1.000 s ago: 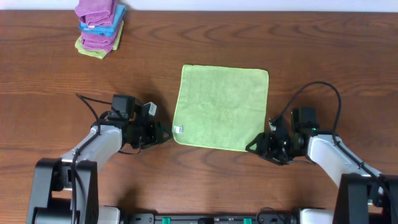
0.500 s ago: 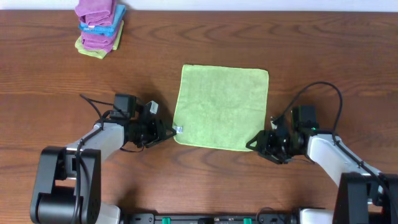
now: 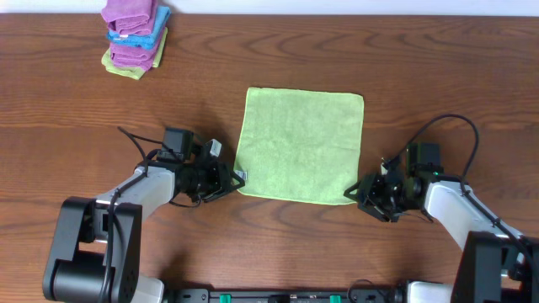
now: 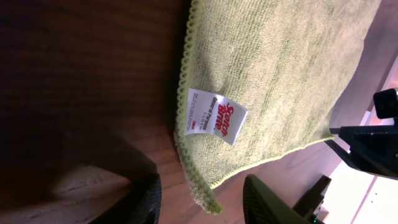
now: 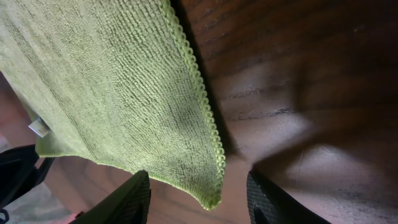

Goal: Fold the cloth
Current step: 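Grasp the cloth's near left and right corners with both grippers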

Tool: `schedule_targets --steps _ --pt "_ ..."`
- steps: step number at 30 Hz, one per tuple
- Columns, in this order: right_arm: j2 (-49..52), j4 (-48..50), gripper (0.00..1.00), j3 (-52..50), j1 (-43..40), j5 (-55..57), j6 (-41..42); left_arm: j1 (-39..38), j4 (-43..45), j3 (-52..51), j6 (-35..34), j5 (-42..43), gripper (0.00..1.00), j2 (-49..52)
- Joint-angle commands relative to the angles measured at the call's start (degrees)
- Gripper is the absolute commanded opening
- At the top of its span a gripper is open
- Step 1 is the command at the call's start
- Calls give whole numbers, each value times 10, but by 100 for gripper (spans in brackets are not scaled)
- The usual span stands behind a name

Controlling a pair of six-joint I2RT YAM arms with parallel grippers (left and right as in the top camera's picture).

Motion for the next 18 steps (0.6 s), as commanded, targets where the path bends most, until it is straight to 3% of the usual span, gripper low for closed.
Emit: schedule_targets --steps 1,10,15,18 --pt "19 0 51 -14 -8 87 17 0 0 -3 -7 -9 43 7" --pt "86 58 48 -14 18 58 42 0 -2 -2 -7 -23 40 7" --pt "101 55 36 -14 19 57 42 0 0 -2 -7 -38 36 7" --pt "101 41 35 -14 19 57 41 0 0 -2 -7 -38 33 7"
